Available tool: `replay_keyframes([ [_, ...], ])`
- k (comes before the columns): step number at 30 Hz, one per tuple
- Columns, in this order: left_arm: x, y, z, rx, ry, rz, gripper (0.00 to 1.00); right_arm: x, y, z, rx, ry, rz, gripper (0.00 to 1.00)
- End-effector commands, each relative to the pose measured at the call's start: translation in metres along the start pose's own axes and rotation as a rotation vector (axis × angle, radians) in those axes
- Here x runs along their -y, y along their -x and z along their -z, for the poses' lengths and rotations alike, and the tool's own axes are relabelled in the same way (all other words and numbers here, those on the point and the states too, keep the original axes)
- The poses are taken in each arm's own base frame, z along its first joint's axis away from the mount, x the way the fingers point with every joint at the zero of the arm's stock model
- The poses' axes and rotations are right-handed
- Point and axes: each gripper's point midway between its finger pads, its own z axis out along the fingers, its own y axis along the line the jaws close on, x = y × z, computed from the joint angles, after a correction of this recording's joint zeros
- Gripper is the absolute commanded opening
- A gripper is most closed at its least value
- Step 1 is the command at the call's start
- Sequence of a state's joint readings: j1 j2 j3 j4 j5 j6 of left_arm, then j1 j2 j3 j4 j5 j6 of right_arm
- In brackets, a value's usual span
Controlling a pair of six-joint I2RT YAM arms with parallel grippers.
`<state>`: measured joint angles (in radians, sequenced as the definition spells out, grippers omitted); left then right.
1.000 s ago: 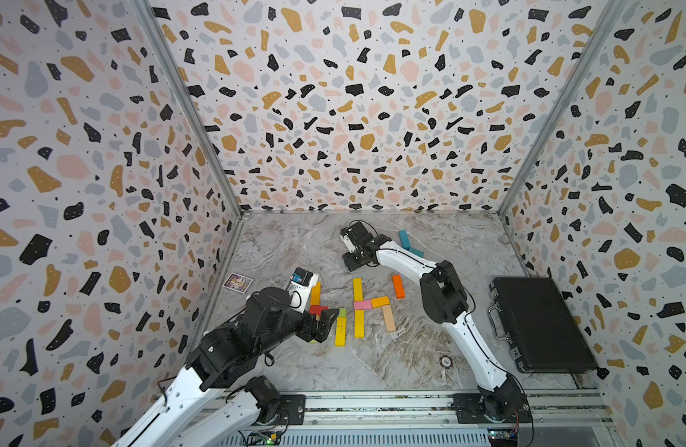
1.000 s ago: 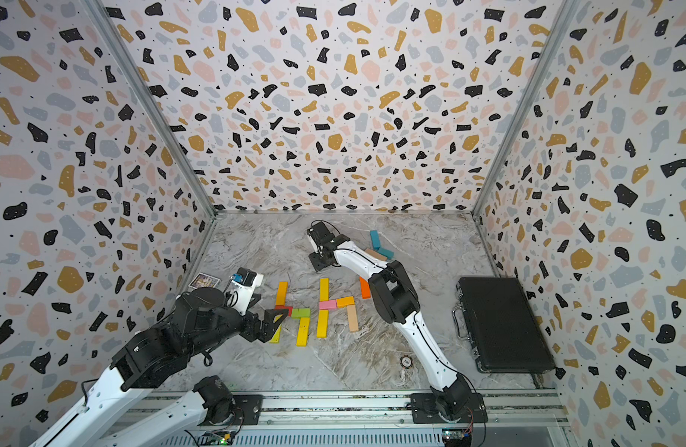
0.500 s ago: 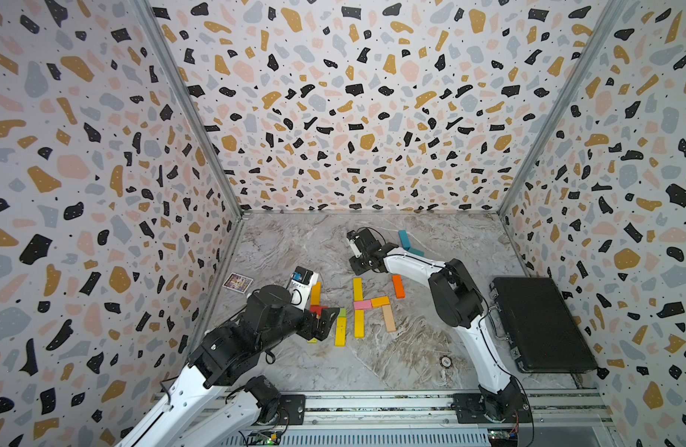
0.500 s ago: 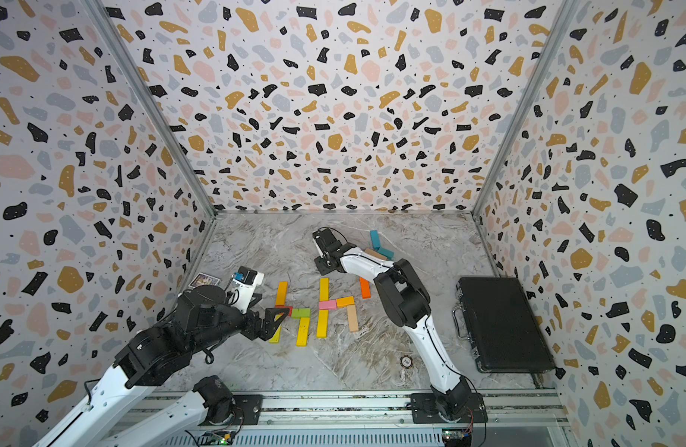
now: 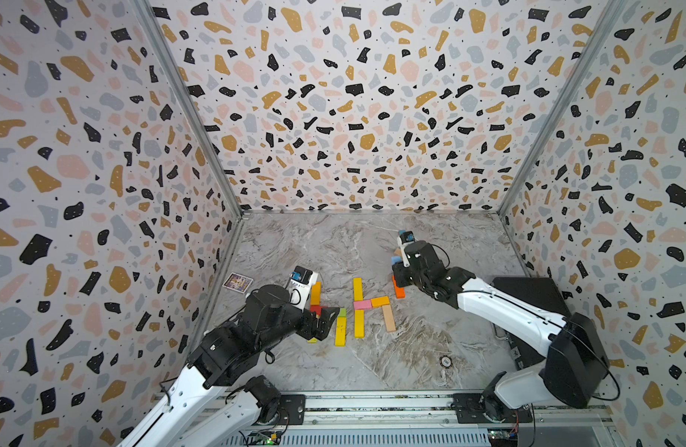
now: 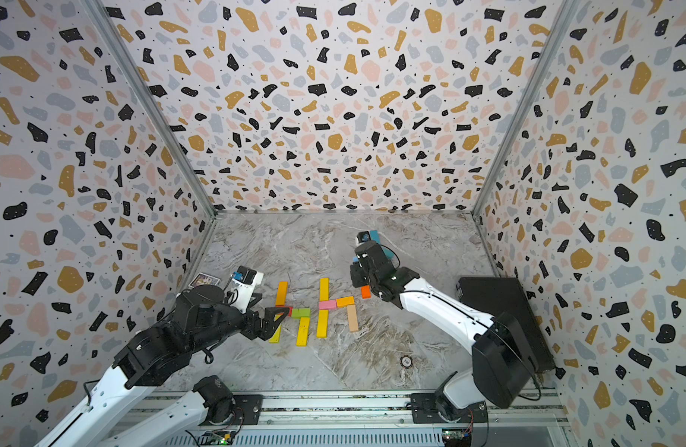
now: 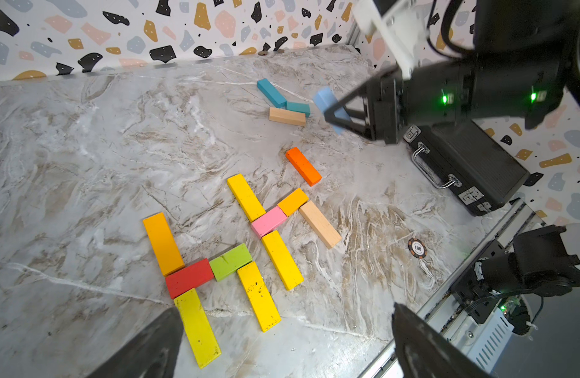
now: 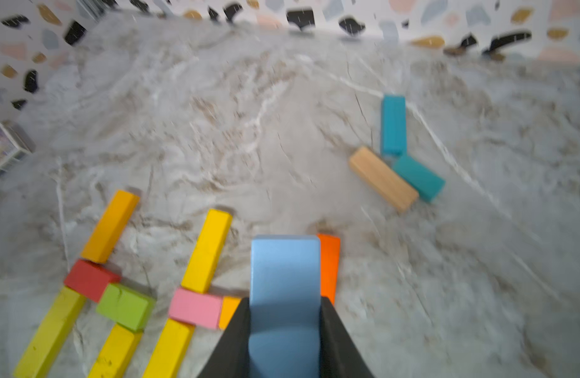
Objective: Assemble the letter h with building blocks
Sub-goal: Assemble the building block at the center of the board.
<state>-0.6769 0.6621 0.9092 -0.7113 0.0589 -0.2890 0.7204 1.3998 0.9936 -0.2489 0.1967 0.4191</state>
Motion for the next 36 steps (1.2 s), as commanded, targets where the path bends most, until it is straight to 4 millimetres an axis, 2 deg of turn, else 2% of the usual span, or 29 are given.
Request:
replay_keyframes([
  [1, 0.005, 0.007, -0.001, 0.034, -0.034, 0.005, 0.99, 0.026, -0.058, 0.011, -0.127, -0.072, -0.076, 0.25],
  [4, 0.007, 0.007, -0.001, 0.032, -0.041, 0.006, 0.99, 0.034, -0.095, 0.012, -0.182, -0.073, -0.138, 0.26],
  [6, 0.007, 0.008, -0.002, 0.031, -0.042, 0.007, 0.99, 0.038, -0.112, 0.007, -0.206, -0.079, -0.176, 0.26],
  [13, 0.004, 0.006, -0.004, 0.02, -0.029, 0.01, 0.99, 0.043, -0.149, -0.012, -0.282, -0.105, -0.259, 0.27],
  [20, 0.002, 0.006, -0.003, 0.023, -0.018, 0.009, 0.99, 0.051, -0.159, -0.019, -0.291, -0.146, -0.305, 0.29],
  [28, 0.003, 0.006, -0.003, 0.024, -0.021, 0.008, 0.99, 0.052, -0.162, -0.023, -0.315, -0.15, -0.334, 0.59],
  [32, 0.003, 0.006, -0.003, 0.022, -0.024, 0.008, 0.99, 0.062, -0.155, -0.012, -0.295, -0.187, -0.322, 0.66],
  [36, 0.004, 0.007, -0.003, 0.024, -0.028, 0.009, 0.99, 0.078, -0.149, 0.006, -0.274, -0.249, -0.28, 0.67],
])
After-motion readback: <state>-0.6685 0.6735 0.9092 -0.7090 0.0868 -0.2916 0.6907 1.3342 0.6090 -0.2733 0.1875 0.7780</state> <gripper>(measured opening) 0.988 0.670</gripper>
